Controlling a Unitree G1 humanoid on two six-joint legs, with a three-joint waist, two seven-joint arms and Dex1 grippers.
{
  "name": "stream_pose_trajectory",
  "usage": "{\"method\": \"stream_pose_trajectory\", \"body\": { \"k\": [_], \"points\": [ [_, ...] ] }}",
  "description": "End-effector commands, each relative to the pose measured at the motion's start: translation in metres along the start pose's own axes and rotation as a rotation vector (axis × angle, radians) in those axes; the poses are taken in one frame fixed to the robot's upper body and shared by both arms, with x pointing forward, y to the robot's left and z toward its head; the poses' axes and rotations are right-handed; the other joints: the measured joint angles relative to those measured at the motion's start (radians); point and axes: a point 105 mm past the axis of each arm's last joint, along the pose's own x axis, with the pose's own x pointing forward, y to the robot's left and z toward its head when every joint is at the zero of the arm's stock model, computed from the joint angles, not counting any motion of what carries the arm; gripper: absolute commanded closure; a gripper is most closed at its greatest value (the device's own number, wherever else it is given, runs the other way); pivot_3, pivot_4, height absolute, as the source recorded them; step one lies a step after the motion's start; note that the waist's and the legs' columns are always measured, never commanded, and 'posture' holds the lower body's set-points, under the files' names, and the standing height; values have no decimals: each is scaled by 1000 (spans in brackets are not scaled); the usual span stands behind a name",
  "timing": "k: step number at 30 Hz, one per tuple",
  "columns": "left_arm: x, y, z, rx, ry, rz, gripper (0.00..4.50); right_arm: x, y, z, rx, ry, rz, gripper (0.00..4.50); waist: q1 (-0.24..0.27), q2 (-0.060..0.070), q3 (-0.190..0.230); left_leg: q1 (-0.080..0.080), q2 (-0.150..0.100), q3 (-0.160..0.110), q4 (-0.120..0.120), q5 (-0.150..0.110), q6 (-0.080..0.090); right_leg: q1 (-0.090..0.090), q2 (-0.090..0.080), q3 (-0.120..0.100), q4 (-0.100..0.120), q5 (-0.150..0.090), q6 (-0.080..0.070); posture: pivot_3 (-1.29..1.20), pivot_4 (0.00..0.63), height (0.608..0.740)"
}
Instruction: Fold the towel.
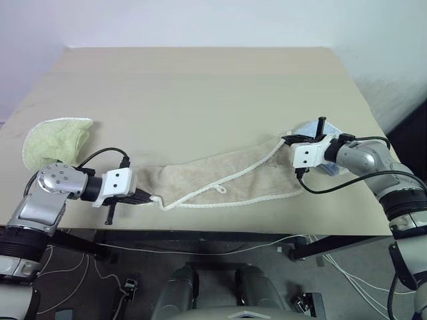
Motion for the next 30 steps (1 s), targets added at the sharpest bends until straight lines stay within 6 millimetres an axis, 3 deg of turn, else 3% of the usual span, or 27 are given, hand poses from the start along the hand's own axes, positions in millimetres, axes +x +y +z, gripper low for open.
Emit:
{"method": "stream_pose_trajectory", "body": {
  "k": [1,3,7,12,15,19,23,26,30],
  "points": [
    [-19,29,20,-16,-103,165,4500,-9,-22,0,-40,7,-68,4463,0,0,0,0,0,0,0,0,0,0,0,0,0,0,0,0,150,740],
    [-28,45,28,-46,-161,253,4500,-13,-29,-2,-30,14,-93,4463,1,0,0,0,0,0,1,0,0,0,0,0,1,0,0,0,150,740],
    [-76,119,61,-165,-403,671,4500,-25,-66,-10,61,43,-217,4463,5,-1,1,-1,-1,-1,3,0,0,0,0,-1,2,0,0,0,150,740],
    [-102,175,83,-270,-530,941,4500,-29,-101,-22,180,79,-323,4463,-4,-1,0,-1,-1,0,4,0,0,0,0,-1,2,0,0,0,150,740],
    [-102,195,101,-240,-556,993,4500,-30,-122,-27,196,96,-370,4463,-7,-1,1,-1,-1,0,4,0,0,-1,0,-1,2,0,0,0,150,740],
    [-106,207,120,-187,-578,1014,4500,-38,-151,-22,203,70,-435,4463,-13,-1,1,-3,-1,0,4,3,-4,-3,0,-1,2,0,0,0,150,740],
    [-122,208,118,-152,-561,1041,4500,-54,-164,-13,242,-3,-450,4463,-25,-1,1,-5,-1,0,2,3,-5,-5,-1,0,2,0,0,0,150,740],
    [-144,195,97,-183,-572,1047,4500,-70,-150,2,288,-88,-381,4463,-27,-1,1,-5,-1,1,1,3,-4,-6,0,1,2,0,0,0,150,740],
    [-136,162,64,-179,-481,903,4500,-80,-114,31,388,-191,-240,4463,-28,0,0,-5,0,1,1,2,-3,-7,-1,1,2,0,0,0,150,740]
  ]
}}
